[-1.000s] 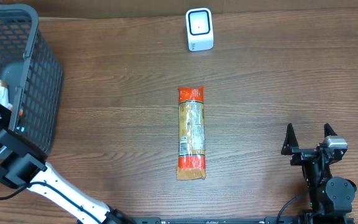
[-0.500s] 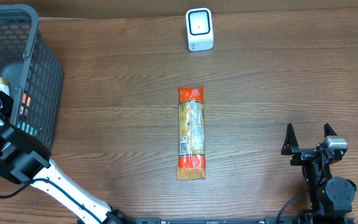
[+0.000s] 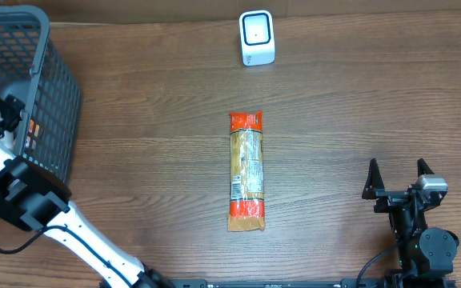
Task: Scan the item barcode
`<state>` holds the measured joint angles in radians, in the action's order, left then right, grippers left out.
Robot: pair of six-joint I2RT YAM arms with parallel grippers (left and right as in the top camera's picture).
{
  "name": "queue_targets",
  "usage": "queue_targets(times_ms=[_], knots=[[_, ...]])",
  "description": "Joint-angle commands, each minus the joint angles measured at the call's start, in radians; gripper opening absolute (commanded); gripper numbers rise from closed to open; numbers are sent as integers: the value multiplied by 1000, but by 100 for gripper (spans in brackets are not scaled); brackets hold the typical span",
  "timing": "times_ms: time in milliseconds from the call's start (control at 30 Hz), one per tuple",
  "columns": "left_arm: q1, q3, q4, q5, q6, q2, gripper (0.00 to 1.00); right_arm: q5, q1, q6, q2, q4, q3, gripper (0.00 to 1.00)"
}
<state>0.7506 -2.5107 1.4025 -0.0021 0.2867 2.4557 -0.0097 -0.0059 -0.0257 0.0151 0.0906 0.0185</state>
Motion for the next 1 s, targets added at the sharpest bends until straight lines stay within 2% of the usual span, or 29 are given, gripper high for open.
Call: queue_targets(times_ms=[0,133,333,767,967], knots=[[-37,-3,-24,9,144,17,100,11,-2,5,-8,-6,-10,100],[-93,48,-84,-141,205,18,100,12,-2,5,-8,-6,-10,100],[-149,98,-169,-291,212,21,100,12,-2,5,-8,-6,-10,100],[-134,108,-177,-346,211,26,100,11,-2,5,-8,-6,-10,100],[-119,180,-207,-345,211,26,100,11,-2,5,-8,-6,-10,100]])
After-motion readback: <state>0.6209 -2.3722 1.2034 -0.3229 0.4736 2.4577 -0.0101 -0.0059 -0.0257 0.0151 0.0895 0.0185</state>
